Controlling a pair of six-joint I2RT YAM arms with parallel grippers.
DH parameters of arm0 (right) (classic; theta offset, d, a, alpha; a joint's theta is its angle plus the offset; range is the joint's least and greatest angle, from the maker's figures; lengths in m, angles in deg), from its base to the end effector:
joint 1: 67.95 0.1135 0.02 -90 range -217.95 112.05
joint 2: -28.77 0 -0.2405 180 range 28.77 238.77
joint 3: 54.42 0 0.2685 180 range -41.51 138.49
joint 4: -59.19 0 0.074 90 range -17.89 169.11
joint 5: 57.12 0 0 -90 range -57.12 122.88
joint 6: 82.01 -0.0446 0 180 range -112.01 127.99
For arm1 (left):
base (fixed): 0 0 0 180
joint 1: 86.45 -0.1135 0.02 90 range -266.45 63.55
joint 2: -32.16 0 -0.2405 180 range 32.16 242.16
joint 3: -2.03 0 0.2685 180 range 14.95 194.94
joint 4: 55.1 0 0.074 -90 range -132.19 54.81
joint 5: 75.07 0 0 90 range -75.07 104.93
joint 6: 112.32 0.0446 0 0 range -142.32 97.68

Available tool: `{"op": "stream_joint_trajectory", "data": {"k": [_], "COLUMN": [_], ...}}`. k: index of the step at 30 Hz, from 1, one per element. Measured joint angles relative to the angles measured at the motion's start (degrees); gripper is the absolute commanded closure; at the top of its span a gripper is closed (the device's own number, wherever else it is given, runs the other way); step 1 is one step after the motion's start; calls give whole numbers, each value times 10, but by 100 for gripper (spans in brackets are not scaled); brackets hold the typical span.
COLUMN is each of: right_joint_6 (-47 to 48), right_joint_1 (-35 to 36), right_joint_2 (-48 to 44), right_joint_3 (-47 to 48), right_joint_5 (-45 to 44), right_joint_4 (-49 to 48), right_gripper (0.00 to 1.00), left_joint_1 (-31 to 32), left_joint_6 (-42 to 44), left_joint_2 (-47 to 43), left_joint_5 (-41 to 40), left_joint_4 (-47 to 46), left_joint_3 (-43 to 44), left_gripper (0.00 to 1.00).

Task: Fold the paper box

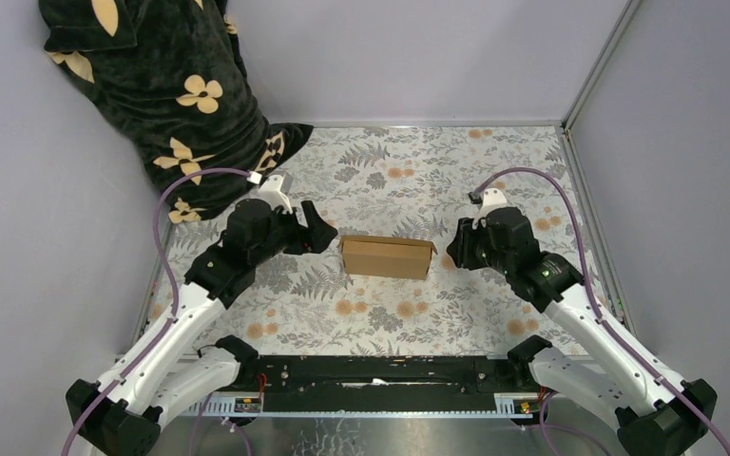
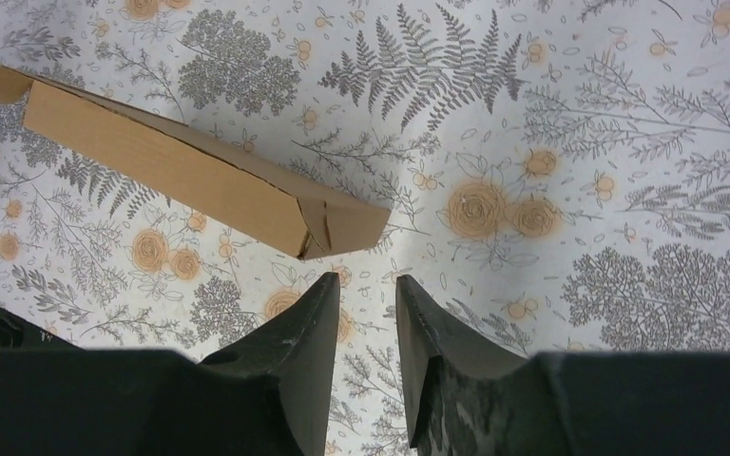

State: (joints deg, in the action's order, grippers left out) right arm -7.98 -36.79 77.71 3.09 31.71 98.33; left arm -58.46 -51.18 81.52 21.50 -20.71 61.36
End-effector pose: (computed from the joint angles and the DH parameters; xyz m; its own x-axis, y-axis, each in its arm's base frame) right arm 0.1970 0.1180 0.2745 -0.5566 -0.0151 -0.8306 -0.3632 0.9037 0.2269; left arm 0.2056 -0.1150 0.2936 -0.5892 -0.2299 -0.7746 0.3127 0.8191 -0.4809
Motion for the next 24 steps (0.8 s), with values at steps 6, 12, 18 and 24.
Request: {"op": "stream_joint_trajectory", "data": {"k": [6, 12, 18, 24], "right_joint_6": [16, 30, 42, 53], "right_joint_1": [13, 29, 36, 43], "right_joint_2": [44, 79, 82, 93], "right_joint_3": [17, 45, 50, 50], "right_joint_5": [4, 3, 4, 4], "right_joint_4": [-16, -17, -17, -17], "right_gripper": [65, 67, 71, 71], "left_joint_1": [20, 32, 41, 51], "left_joint_6": [19, 39, 58, 70], "left_joint_2": [26, 30, 30, 34], "left_joint_5": [-34, -62, -71, -71], "left_joint_4": [7, 22, 26, 26], "left_joint_3": [6, 19, 25, 26], "left_gripper": [18, 19, 27, 27]}}
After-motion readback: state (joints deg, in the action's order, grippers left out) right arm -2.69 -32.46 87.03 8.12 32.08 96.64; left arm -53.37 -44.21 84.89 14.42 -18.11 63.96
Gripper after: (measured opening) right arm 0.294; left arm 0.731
